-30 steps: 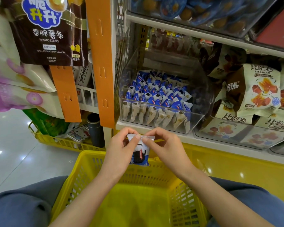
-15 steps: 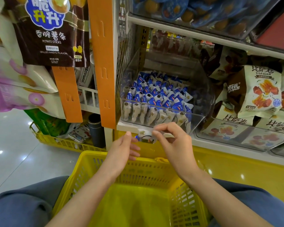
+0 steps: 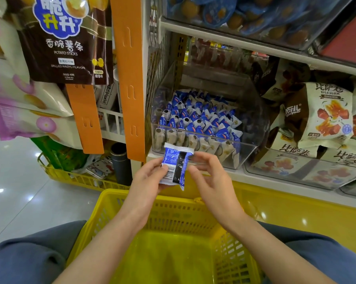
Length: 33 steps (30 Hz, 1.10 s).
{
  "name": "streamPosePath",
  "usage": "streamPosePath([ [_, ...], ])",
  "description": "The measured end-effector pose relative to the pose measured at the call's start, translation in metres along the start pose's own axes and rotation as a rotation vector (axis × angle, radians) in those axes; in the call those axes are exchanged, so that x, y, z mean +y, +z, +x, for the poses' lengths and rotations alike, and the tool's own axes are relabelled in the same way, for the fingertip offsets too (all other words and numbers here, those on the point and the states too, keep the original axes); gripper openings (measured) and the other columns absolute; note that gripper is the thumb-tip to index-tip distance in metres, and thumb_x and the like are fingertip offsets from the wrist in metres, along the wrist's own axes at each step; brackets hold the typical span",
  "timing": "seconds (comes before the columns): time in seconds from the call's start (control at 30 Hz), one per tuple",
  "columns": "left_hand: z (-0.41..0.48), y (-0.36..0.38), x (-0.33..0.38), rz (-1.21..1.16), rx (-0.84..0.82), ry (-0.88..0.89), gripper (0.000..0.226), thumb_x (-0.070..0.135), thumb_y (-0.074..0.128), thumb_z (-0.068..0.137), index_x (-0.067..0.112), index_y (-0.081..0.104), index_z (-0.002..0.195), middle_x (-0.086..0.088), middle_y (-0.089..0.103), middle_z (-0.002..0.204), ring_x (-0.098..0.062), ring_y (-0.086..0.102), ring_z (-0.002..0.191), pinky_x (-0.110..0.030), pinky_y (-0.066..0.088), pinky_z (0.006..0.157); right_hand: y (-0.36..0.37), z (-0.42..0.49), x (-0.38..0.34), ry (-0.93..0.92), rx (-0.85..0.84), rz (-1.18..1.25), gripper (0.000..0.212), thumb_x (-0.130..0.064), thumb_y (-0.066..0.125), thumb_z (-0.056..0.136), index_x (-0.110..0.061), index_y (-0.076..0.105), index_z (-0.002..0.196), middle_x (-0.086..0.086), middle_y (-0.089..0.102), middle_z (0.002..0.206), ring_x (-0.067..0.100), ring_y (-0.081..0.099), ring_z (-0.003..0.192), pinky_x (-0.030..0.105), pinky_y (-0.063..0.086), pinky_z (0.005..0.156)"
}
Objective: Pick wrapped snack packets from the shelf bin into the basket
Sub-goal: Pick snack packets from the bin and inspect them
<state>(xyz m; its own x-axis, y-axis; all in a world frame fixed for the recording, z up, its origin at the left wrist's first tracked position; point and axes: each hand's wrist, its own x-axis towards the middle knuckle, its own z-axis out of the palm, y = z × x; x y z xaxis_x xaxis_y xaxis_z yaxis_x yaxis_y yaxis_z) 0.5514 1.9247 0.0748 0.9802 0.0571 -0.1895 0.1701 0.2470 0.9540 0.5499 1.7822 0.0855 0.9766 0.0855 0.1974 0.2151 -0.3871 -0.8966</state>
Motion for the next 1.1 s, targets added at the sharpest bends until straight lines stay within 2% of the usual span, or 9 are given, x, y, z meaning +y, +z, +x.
streamPosePath([
  [0.1,-0.003,0.003,-0.002,0.077,-0.080,0.026,0.021,0.013,0.048,0.095,0.023,0.063,0.105,0.004,0.073,0.090,-0.005,0.067,0.080,-0.016,0.054,0.067,-0.001,0.005,0.000,0.309,-0.148,0.364,0.019,-0.018,0.049,0.095,-0.010,0.059,0.109,0.005,0.069,0.106,0.010,0.067,0.092,0.022,0.055,0.074],
  [0.23,-0.003,0.003,-0.009,0.426,-0.017,0.265,0.022,0.015,0.053,0.092,0.029,0.052,0.109,0.005,0.060,0.112,-0.004,0.058,0.096,-0.013,0.047,0.078,0.000,0.003,0.000,0.394,-0.123,0.512,0.019,-0.014,0.052,0.093,-0.005,0.060,0.107,0.008,0.071,0.097,0.014,0.069,0.082,0.022,0.056,0.066],
  [0.3,-0.006,0.004,-0.013,0.526,-0.035,0.348,0.025,0.022,0.058,0.089,0.031,0.050,0.111,0.009,0.056,0.114,-0.001,0.055,0.101,-0.014,0.046,0.084,0.003,0.003,0.002,0.394,-0.073,0.460,0.019,-0.014,0.052,0.093,-0.004,0.060,0.107,0.011,0.070,0.100,0.014,0.067,0.080,0.021,0.055,0.063],
  [0.4,-0.010,0.005,-0.018,0.705,-0.039,0.427,0.036,0.035,0.064,0.081,0.036,0.045,0.112,0.017,0.051,0.111,0.004,0.052,0.099,-0.002,0.039,0.079,0.006,0.002,0.005,0.360,-0.039,0.373,0.019,-0.012,0.054,0.092,-0.003,0.058,0.108,0.010,0.068,0.102,0.003,0.065,0.074,0.015,0.050,0.056],
  [0.57,-0.007,0.002,-0.017,0.601,-0.051,0.389,0.029,0.021,0.063,0.086,0.037,0.047,0.105,0.019,0.058,0.104,0.008,0.059,0.091,-0.008,0.047,0.076,0.007,0.001,0.006,0.290,-0.092,0.361,0.020,-0.009,0.058,0.089,-0.011,0.057,0.109,0.003,0.068,0.105,0.002,0.066,0.081,0.020,0.055,0.069],
  [0.7,-0.008,0.002,-0.014,0.498,-0.071,0.329,0.022,0.016,0.053,0.093,0.037,0.050,0.100,0.023,0.060,0.098,0.012,0.060,0.086,-0.008,0.048,0.072,0.008,0.001,0.006,0.278,-0.125,0.390,0.017,-0.013,0.057,0.090,-0.018,0.056,0.106,0.001,0.070,0.100,0.001,0.067,0.080,0.016,0.052,0.063],
  [0.83,-0.004,-0.002,-0.014,0.602,-0.013,0.382,0.024,0.009,0.045,0.095,0.024,0.056,0.111,0.009,0.066,0.099,-0.001,0.063,0.087,-0.019,0.051,0.077,0.010,0.001,0.007,0.241,-0.114,0.333,0.022,-0.012,0.060,0.088,-0.015,0.055,0.109,0.006,0.068,0.106,0.014,0.068,0.092,0.032,0.057,0.077],
  [1.0,0.000,-0.003,-0.019,0.685,0.027,0.421,0.024,0.007,0.043,0.096,0.020,0.057,0.111,0.008,0.066,0.085,0.001,0.059,0.070,-0.009,0.042,0.058,0.012,-0.001,0.008,0.223,-0.116,0.308,0.021,-0.011,0.060,0.088,-0.015,0.053,0.108,0.005,0.067,0.107,0.018,0.067,0.094,0.036,0.058,0.077],
  [1.1,0.000,-0.005,-0.019,0.696,0.041,0.448,0.016,0.015,0.045,0.096,0.027,0.055,0.101,0.015,0.062,0.075,0.007,0.060,0.068,-0.006,0.041,0.054,0.012,-0.002,0.009,0.173,-0.149,0.256,0.023,-0.010,0.062,0.087,-0.014,0.053,0.108,-0.003,0.065,0.105,0.014,0.065,0.093,0.028,0.058,0.071],
])
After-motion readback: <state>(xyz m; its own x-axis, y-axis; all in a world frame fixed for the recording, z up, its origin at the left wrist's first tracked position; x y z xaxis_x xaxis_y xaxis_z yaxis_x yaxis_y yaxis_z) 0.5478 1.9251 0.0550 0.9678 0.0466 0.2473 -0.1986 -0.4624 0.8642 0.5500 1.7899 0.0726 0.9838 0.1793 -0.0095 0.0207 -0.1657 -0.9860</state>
